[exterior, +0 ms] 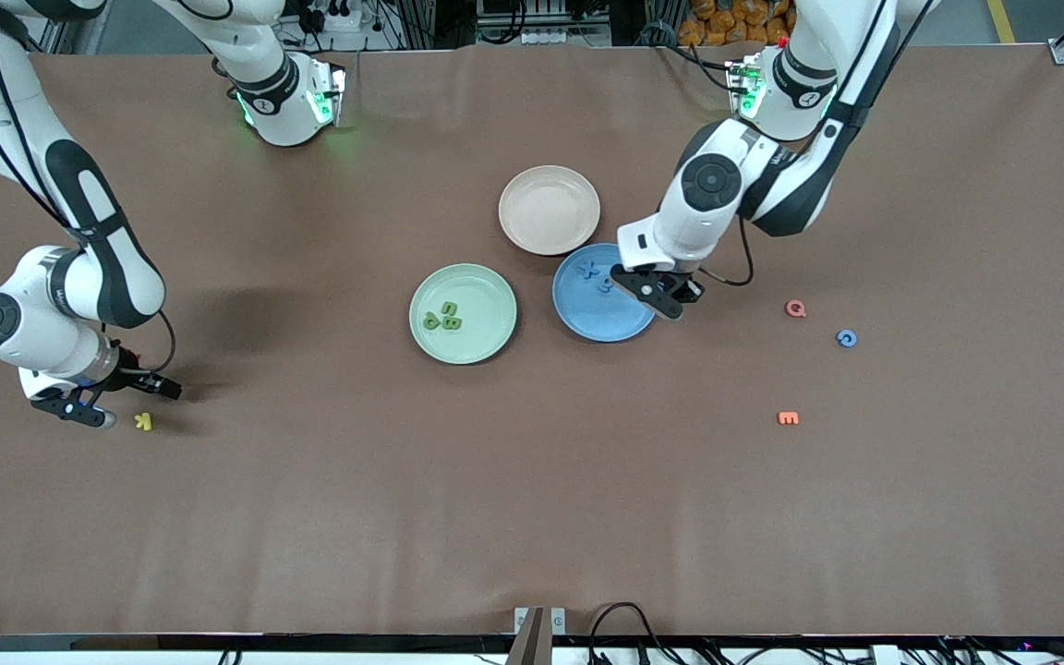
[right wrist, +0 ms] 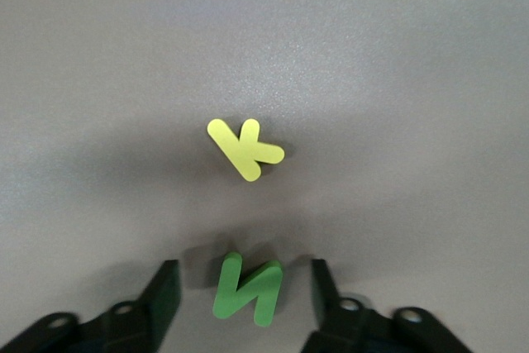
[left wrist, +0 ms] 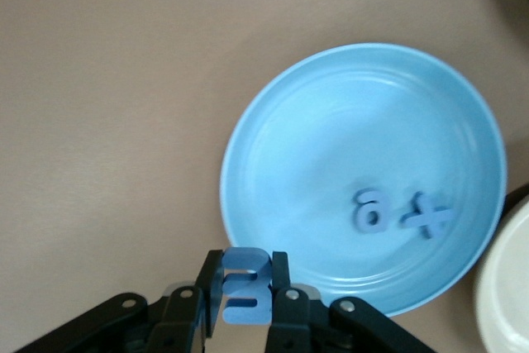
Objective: Sort letters by color into matching plates
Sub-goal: 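Carry blue E to the blue plate while the right gripper grasps green N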
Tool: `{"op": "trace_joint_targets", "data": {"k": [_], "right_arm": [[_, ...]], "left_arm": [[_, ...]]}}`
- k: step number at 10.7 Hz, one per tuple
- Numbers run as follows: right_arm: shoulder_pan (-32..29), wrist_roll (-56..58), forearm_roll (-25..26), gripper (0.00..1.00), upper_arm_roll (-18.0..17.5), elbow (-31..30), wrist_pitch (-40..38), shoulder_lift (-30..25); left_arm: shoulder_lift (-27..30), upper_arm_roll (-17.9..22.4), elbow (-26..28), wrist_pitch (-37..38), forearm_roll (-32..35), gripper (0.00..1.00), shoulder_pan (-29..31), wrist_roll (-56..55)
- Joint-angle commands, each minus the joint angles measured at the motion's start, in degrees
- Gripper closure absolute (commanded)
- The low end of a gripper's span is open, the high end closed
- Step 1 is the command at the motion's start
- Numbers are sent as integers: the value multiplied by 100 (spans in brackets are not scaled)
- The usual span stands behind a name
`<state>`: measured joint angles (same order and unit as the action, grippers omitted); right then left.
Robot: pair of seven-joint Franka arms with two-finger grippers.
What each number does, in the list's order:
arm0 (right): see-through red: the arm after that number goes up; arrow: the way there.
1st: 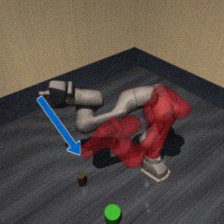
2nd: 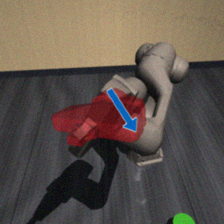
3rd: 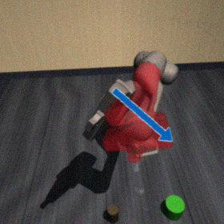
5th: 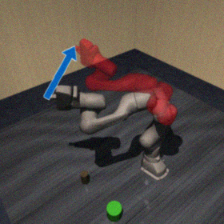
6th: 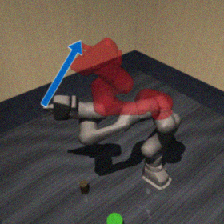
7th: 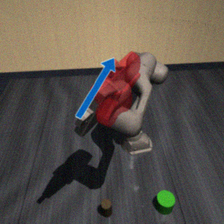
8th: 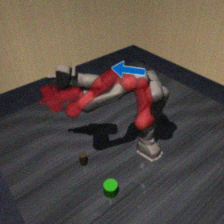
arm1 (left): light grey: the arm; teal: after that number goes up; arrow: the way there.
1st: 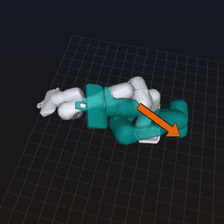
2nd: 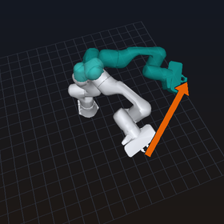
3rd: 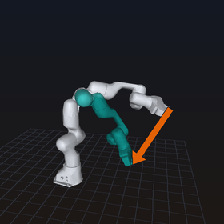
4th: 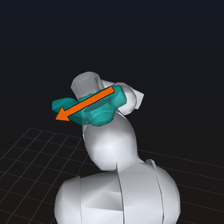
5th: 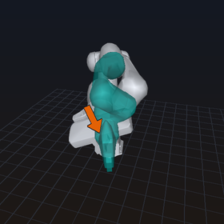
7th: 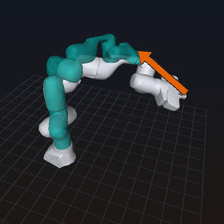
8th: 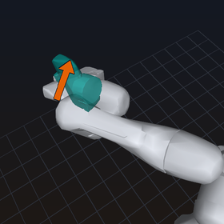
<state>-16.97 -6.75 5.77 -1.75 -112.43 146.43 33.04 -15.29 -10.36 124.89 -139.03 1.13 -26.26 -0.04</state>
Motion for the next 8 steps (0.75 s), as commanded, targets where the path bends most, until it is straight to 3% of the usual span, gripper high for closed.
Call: {"op": "trace_joint_targets", "data": {"k": [1, 3, 5, 7, 8], "right_arm": [[-201, 33, 100, 52, -150, 72, 44, 71], [-263, 33, 108, 59, -203, 28, 132, 71], [-263, 33, 108, 83, -203, 28, 132, 71], [-263, 33, 108, 90, -203, 28, 132, 71], [-263, 33, 108, 94, -203, 28, 132, 71]], "left_arm": [[-176, 43, -210, 122, -122, 100, -300, -548], [-316, 43, -377, 122, -122, 100, -344, -655], [-413, 35, -465, 122, -122, 100, -423, -813], [-457, 43, -562, 122, -122, 100, -563, -1251], [-519, 43, -658, 156, -122, 81, -616, -1375]]}}
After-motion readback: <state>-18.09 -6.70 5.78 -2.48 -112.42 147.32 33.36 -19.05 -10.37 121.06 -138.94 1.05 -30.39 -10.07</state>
